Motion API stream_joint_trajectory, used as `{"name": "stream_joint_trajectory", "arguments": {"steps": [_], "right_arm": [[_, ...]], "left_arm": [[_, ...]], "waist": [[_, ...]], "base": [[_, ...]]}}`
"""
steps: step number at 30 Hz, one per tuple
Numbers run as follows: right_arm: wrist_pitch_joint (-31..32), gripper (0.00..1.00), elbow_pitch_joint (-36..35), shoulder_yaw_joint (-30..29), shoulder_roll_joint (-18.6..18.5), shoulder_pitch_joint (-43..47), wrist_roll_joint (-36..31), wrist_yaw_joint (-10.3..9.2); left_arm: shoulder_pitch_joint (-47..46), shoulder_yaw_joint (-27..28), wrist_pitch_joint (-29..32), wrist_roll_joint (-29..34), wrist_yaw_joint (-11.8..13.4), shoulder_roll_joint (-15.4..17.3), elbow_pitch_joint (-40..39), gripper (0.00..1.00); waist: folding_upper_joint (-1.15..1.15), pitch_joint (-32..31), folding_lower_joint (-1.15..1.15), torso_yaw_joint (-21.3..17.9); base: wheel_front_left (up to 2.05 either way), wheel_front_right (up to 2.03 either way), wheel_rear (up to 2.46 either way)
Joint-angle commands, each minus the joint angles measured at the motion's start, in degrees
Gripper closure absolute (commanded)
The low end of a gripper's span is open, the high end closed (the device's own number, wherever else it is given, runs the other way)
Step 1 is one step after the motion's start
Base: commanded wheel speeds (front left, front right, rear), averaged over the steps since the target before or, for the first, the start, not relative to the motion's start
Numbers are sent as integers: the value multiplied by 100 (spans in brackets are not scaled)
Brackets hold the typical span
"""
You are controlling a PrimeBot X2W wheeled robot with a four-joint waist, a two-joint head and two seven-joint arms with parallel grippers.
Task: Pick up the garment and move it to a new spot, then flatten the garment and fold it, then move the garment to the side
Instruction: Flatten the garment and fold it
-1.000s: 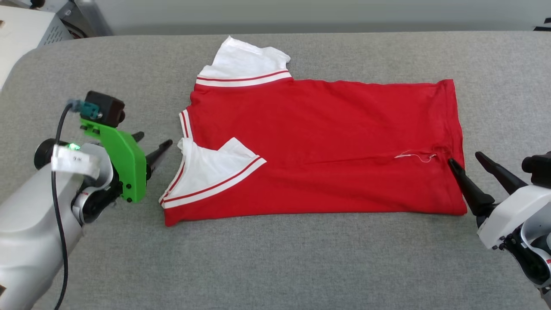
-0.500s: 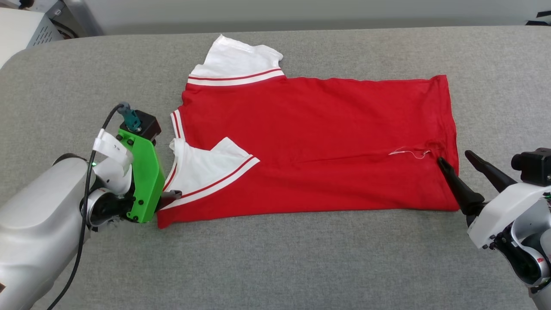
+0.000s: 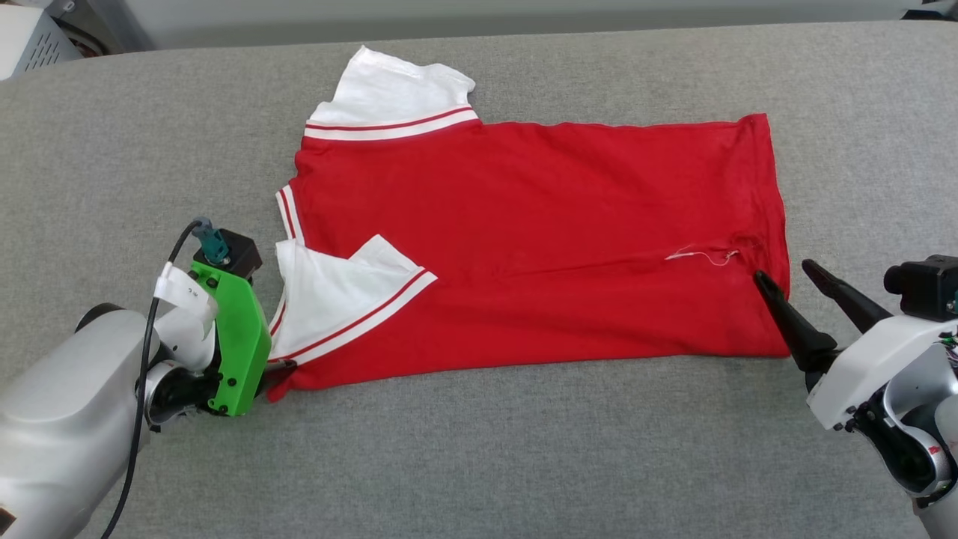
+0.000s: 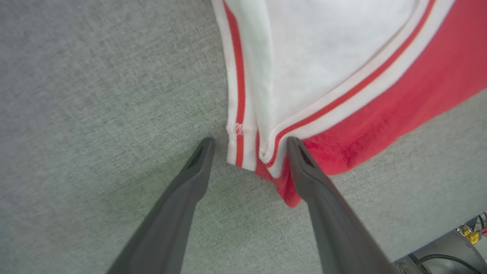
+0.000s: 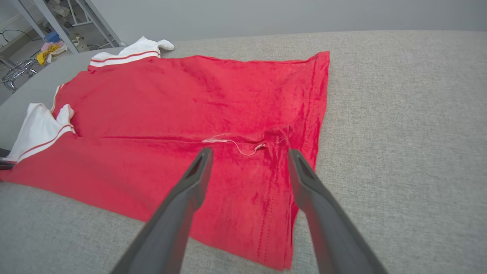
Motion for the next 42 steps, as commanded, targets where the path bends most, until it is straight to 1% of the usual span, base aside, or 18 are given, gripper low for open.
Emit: {"name": "stream_joint_trajectory", "arguments": {"steps": [1,2,7,11,15,18,22,24,26,28,34,38,42], "right_arm": [[10,0,-36,-38,-34,-37,-31,-3],[13,0,-49,-61,-58,-61,-37,-3],[159,0,-181,-117,-286,-232,-98,-3],[542,0,-366,-148,-681,-482,-142,-3],[1372,0,-599,30,-1207,-747,21,-3],[2290,0,-718,244,-1567,-915,330,-3],[3327,0,-657,515,-1800,-1054,674,-3],[3643,0,-516,617,-1793,-1096,779,-3],[3801,0,-344,710,-1718,-1134,822,-3],[3828,0,-153,789,-1587,-1183,824,-3],[3638,0,590,1096,-1185,-1343,605,-3],[3421,0,1242,1327,-964,-1387,420,-3],[3294,0,1746,1670,-770,-1251,475,-3]], "left_arm": [[329,-141,-90,-8,-26,-225,77,58],[322,-147,-171,1,-33,-242,90,100],[250,-65,-543,-68,-51,-238,106,100],[179,-68,-908,12,-55,-137,-101,100],[192,-106,-1180,96,-57,-3,-393,100],[221,-130,-1303,137,-57,74,-571,100],[207,-144,-1403,197,-57,107,-751,100],[177,-158,-1429,244,-56,95,-816,100],[136,-166,-1448,288,-48,68,-866,100],[89,-181,-1472,353,-41,44,-903,100],[-20,-184,-1528,444,-35,4,-955,100],[-59,-162,-1607,466,-36,-6,-934,100],[-58,-145,-1717,465,-38,-36,-883,100]], "waist": [[0,-24,0,20],[0,-42,0,35],[0,-166,0,84],[0,-243,0,126],[0,-290,0,177],[0,-296,0,212],[0,-246,0,266],[0,-204,0,303],[0,-139,0,348],[0,-79,0,385],[0,109,0,465],[0,201,0,488],[0,252,0,507]], "base": [[0,0,0],[0,0,0],[0,0,0],[0,0,0],[0,0,0],[0,0,0],[0,0,0],[0,0,0],[0,0,0],[0,0,0],[0,0,0],[0,0,0],[0,0,0]]}}
